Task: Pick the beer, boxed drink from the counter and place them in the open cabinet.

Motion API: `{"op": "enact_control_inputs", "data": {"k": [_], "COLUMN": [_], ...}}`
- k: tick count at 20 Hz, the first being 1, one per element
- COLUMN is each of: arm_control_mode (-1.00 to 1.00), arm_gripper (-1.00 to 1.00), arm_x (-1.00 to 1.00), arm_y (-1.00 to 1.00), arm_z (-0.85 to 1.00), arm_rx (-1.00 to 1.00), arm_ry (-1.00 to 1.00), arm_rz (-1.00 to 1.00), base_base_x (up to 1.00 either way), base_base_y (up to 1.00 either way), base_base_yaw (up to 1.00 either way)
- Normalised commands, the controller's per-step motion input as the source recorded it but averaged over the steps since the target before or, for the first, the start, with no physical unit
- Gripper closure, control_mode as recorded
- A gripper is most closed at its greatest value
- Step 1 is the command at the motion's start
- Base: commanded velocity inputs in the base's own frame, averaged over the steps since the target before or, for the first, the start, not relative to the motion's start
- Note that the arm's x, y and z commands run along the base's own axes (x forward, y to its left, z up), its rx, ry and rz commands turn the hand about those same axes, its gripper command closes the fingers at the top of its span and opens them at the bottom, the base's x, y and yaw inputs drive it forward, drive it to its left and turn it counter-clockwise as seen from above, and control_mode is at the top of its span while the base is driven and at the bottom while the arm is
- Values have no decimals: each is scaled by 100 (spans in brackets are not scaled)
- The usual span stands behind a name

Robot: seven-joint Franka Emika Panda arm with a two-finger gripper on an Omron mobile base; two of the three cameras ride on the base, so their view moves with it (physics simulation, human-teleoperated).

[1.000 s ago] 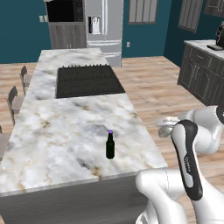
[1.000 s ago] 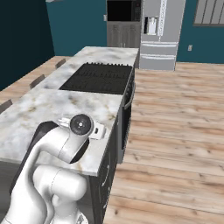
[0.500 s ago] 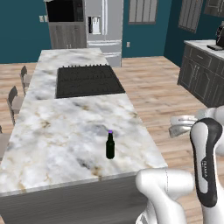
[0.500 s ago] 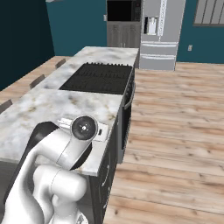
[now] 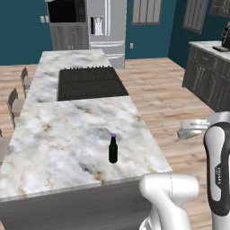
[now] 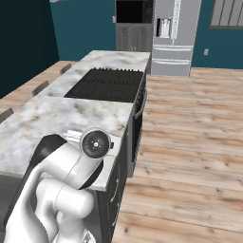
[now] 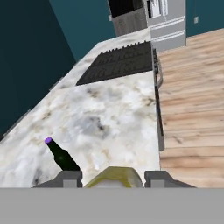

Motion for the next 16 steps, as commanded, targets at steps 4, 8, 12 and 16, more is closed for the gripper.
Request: {"op": "enact_control_inputs", "data": {"k": [4,8,12,16], "arm_control_mode": [100,100,100,100], "arm_gripper": [100,100,100,100], "arm_x": [0,0,0,0], "arm_y": [0,0,0,0], "arm_z": [0,0,0,0], "arm_rx": [0,0,0,0], "arm_ry": [0,0,0,0], "arm_rz": [0,0,0,0], "base_base_x": [-6,-46,-88,-86], "base_base_y": [-3,-13,-40,-36], "base_base_yaw": [0,0,-5,-10]}}
